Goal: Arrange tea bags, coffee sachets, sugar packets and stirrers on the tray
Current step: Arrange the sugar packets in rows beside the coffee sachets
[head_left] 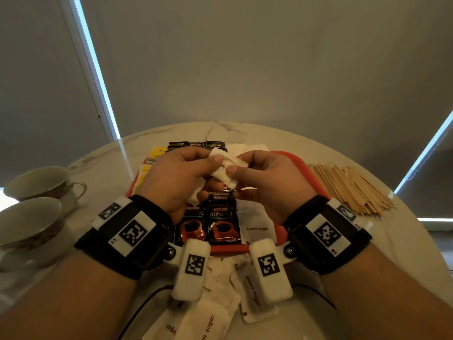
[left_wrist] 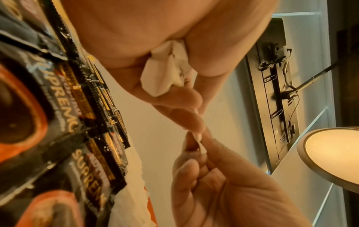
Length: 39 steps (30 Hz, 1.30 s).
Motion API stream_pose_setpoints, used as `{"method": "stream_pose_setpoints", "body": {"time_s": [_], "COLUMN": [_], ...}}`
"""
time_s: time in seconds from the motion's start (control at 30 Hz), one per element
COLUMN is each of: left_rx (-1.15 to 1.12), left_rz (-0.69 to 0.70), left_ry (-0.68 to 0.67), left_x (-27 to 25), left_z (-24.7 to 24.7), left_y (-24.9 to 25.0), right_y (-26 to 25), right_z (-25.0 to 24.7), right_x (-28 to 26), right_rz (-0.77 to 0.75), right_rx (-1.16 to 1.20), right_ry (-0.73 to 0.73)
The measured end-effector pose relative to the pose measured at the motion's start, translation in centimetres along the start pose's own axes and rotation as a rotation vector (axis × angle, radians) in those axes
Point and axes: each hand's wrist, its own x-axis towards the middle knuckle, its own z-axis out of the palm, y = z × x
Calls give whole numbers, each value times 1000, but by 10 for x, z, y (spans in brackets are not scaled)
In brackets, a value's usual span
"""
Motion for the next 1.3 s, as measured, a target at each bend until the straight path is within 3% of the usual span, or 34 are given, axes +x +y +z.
{"method": "stream_pose_setpoints", "body": {"time_s": [0.13, 0.3, 0.47, 0.77, 0.93, 1.1, 1.3], "left_rx": [24, 113, 156, 154, -185, -448, -468], "left_rz": [30, 86, 60, 0, -139, -158, -105], "left_ry": [74, 74, 11, 16, 2, -52, 80], "left_x": [3, 3, 0, 4, 10, 4, 7], "left_z": [0, -2, 0, -2, -7, -11, -10], "left_y": [-3, -6, -5, -9, -1, 8, 2], "right_y": [-1, 1, 5, 4, -8, -11, -4], "right_z": [-2, -5, -2, -12, -41, -68, -79], "right_x": [-1, 1, 1, 6, 10, 0, -13], "right_rz": [30, 25, -76, -21, 166, 312, 533], "right_rx": [-80, -84, -182, -199, -163, -478, -578], "right_ry": [-4, 35, 86, 84, 307, 380, 439]}}
